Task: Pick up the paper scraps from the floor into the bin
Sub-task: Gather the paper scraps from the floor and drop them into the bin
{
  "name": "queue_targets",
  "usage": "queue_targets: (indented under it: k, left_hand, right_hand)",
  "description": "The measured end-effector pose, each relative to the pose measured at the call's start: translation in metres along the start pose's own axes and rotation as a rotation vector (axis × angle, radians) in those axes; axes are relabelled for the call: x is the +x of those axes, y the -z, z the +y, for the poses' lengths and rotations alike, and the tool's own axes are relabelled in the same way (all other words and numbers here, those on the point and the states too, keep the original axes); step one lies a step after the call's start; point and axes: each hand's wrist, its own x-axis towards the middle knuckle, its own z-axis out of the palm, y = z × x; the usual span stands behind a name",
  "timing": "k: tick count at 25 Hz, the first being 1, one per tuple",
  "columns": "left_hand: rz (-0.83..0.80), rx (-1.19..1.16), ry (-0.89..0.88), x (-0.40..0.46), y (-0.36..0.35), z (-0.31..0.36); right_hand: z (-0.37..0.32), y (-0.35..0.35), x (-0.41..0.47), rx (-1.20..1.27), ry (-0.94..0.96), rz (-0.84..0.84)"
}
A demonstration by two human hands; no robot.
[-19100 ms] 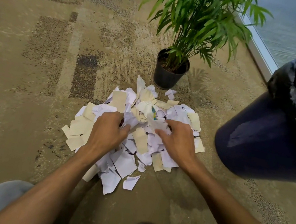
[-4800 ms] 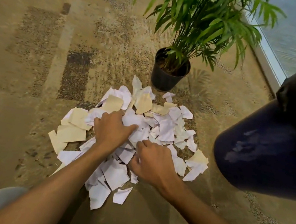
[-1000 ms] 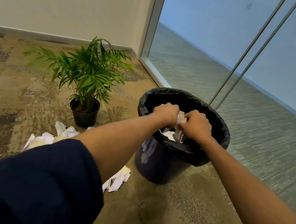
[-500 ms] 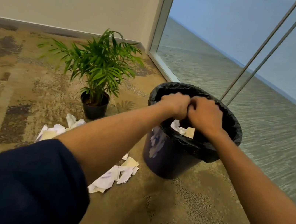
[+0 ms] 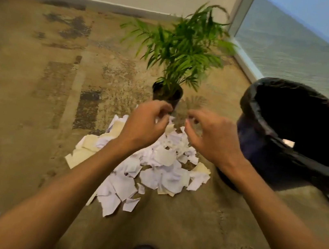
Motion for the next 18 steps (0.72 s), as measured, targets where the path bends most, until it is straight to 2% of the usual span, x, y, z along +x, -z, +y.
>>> queue_targets:
  k: [6,10,14,18]
  left_hand:
    - [-0.101,0.085,0.288,-0.102,0.021,-0.101]
    - [-0.349,0.338,0.484,-0.131,0.027,-0.136]
    - [-0.522,0.585,0.576,-0.132,0.029,-0.143]
    - [-0.562,0.59,0.561,-0.129,0.018,-0.147]
  right_hand:
    - [-0.034,-0.092,-0.027,0.096,0.023,-0.443]
    - [-0.063,-0.134,-0.035,0.079,0.007,-0.723]
    - [-0.087,-0.16,-0.029,0.017,0.011,-0.8]
    - [-0.1,-0.181,-0.036,-0.045,0.048,-0.789]
